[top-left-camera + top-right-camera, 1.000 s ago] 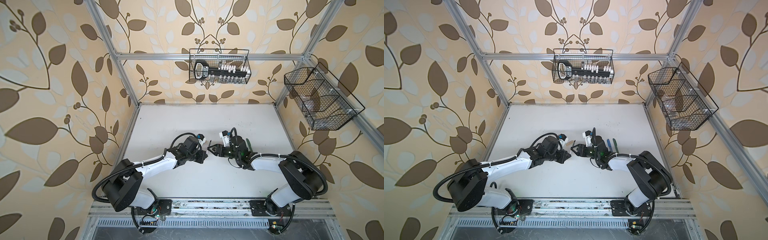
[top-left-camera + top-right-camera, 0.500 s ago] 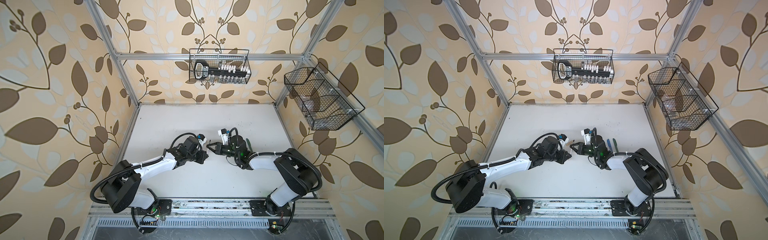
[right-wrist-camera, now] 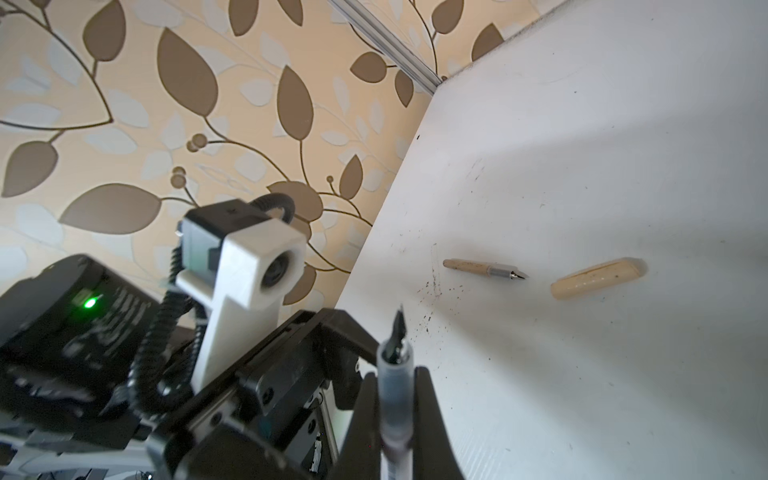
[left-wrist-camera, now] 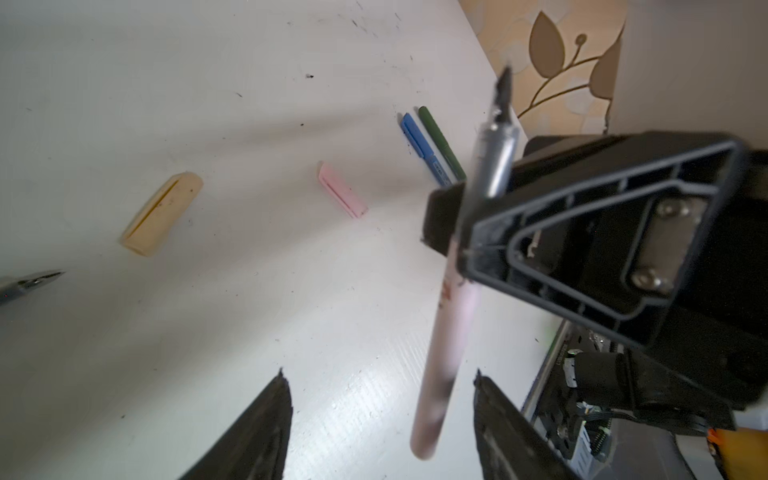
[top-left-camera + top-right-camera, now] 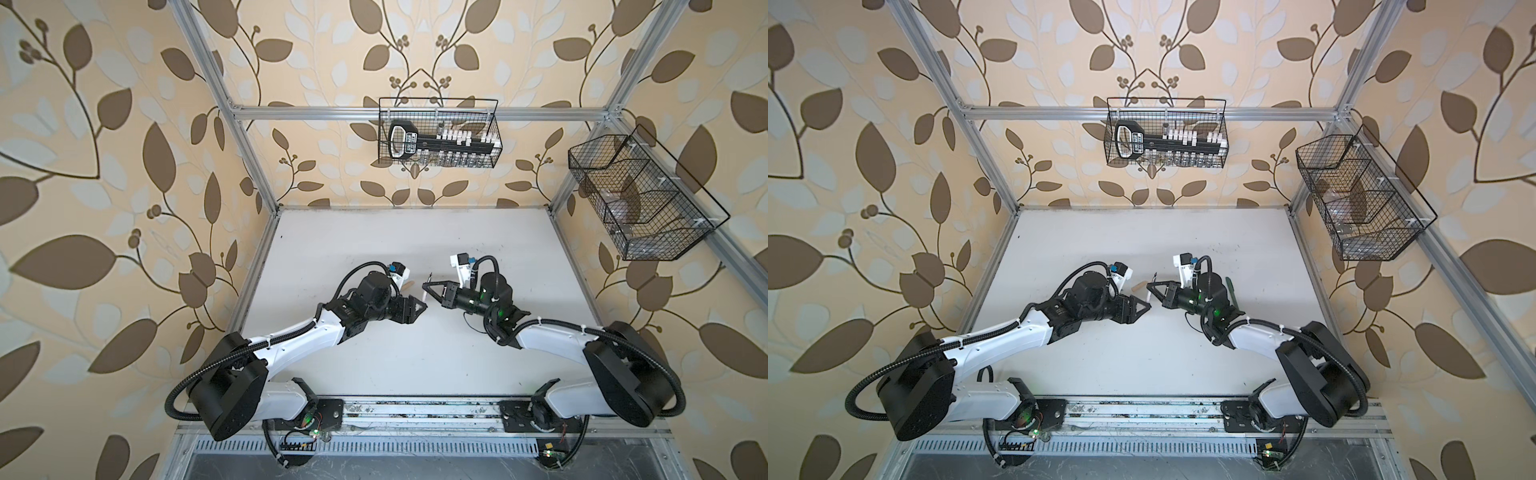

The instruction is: Insert the pens into the pen caps

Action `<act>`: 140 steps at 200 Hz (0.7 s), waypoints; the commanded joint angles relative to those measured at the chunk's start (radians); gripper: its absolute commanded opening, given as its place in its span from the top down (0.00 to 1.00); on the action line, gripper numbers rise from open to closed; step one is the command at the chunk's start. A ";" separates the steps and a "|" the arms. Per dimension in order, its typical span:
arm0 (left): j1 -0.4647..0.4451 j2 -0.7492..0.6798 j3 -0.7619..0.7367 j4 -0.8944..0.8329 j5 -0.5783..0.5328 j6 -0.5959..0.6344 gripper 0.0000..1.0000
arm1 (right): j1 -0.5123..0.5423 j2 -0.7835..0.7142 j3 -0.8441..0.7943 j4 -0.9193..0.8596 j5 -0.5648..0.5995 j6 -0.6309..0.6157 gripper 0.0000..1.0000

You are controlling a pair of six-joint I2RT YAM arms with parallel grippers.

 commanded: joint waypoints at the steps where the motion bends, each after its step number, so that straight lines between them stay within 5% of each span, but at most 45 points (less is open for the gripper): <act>1: 0.008 0.014 -0.008 0.143 0.112 -0.021 0.31 | -0.015 -0.063 -0.050 0.015 0.035 -0.008 1.00; 140: 0.005 0.081 0.021 0.299 0.313 -0.069 0.49 | 0.000 -0.161 -0.074 -0.012 0.093 -0.027 1.00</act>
